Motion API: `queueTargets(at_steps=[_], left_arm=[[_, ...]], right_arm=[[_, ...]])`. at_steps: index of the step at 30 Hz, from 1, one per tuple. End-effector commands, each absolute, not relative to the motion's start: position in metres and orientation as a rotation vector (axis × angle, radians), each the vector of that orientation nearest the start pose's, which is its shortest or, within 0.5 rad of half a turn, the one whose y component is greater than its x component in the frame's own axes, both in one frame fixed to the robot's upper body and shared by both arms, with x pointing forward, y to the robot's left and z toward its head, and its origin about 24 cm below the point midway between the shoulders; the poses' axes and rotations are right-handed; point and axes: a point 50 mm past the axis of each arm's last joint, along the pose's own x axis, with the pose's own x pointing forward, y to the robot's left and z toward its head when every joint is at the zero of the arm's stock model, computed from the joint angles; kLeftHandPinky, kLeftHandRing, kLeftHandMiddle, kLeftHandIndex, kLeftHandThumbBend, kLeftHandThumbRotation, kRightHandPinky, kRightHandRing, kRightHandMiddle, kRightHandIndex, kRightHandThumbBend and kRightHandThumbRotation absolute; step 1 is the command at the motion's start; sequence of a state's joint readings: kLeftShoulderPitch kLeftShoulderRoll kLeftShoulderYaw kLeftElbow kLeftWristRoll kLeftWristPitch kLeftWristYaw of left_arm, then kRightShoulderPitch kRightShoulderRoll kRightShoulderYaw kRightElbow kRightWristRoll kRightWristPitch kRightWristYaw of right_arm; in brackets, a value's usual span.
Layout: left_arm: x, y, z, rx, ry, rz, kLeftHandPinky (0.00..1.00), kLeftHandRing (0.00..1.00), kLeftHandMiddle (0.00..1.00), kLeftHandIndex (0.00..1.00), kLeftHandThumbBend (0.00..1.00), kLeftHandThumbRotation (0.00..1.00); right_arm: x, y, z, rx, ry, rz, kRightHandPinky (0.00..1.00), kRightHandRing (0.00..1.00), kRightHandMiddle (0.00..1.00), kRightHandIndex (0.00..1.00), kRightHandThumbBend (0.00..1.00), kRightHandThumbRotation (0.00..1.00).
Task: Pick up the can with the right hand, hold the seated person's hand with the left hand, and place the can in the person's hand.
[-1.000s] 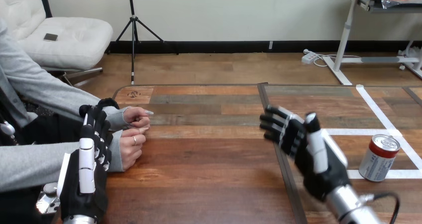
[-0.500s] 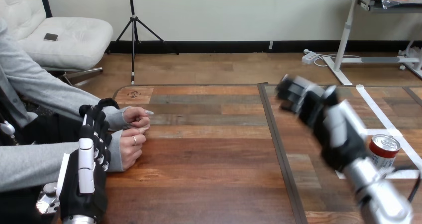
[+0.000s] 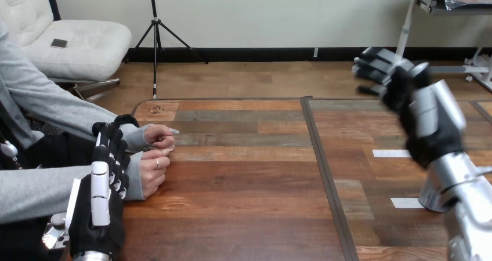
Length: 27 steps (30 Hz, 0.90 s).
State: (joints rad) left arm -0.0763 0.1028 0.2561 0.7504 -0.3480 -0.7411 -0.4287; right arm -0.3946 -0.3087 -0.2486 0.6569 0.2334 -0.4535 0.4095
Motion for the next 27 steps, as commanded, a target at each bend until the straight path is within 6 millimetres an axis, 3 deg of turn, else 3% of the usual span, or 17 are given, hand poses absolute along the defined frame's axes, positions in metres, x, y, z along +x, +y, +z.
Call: queueTargets(at_steps=[1,27], left_arm=[[0.235,0.224,-0.011,-0.142,-0.229,0.018,1.00,1.00,1.00,1.00,0.58,1.00],[0.233,0.225,-0.010,-0.123,-0.229,0.018,1.00,1.00,1.00,0.98,0.57,1.00]], right_arm=[[0.322,-0.261,0.092,-0.071,-0.317,0.078,0.77,0.83,0.82,0.82,0.95,1.00],[0.319,-0.307,0.092,-0.089,-0.276,-0.118,0.84,0.87,0.86,0.85,0.93,1.00]])
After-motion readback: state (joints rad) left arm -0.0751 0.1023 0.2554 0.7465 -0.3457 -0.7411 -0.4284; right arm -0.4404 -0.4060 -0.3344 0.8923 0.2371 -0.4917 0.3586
